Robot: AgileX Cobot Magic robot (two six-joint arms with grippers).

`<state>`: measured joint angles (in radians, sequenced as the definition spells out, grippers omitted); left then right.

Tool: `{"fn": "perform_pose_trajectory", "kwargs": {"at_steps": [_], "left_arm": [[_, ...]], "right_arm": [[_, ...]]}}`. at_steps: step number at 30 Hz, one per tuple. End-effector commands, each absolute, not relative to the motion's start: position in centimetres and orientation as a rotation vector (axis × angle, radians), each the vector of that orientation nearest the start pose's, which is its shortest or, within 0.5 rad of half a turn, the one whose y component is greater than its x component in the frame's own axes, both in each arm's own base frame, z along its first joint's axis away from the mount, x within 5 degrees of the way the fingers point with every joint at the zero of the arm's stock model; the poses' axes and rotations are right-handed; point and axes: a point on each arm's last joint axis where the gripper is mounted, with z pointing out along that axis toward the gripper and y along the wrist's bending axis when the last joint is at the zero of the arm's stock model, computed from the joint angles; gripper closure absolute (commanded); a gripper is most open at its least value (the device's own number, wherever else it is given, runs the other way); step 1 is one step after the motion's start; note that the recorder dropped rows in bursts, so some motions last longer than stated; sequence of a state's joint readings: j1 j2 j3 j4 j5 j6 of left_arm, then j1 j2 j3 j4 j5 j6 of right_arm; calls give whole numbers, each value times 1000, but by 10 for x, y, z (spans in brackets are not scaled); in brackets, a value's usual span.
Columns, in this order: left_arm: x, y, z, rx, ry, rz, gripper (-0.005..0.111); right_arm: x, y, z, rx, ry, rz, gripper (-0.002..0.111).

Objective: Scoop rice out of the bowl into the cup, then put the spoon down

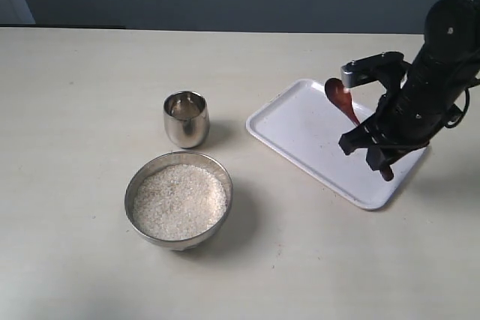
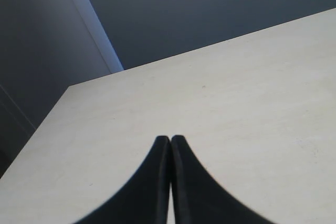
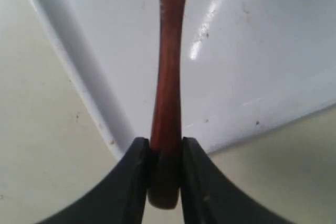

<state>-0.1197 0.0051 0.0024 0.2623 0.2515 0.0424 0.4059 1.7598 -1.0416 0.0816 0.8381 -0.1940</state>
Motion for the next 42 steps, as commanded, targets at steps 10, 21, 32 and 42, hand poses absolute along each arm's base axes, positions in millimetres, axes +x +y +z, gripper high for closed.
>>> {"fn": "perform_pose_trajectory", "kwargs": {"at_steps": [10, 21, 32, 42], "left_arm": [[56, -1, 192, 305, 1693, 180, 106], [56, -1, 192, 305, 1693, 180, 106], [56, -1, 192, 305, 1693, 180, 106], [56, -1, 192, 305, 1693, 180, 106]], "right_arm": [[350, 150, 158, -977, 3083, 39, 109], [359, 153, 125, -1012, 3161, 10, 109], [359, 153, 122, -1019, 3166, -1, 81], [362, 151, 134, -1022, 3098, -39, 61]]}}
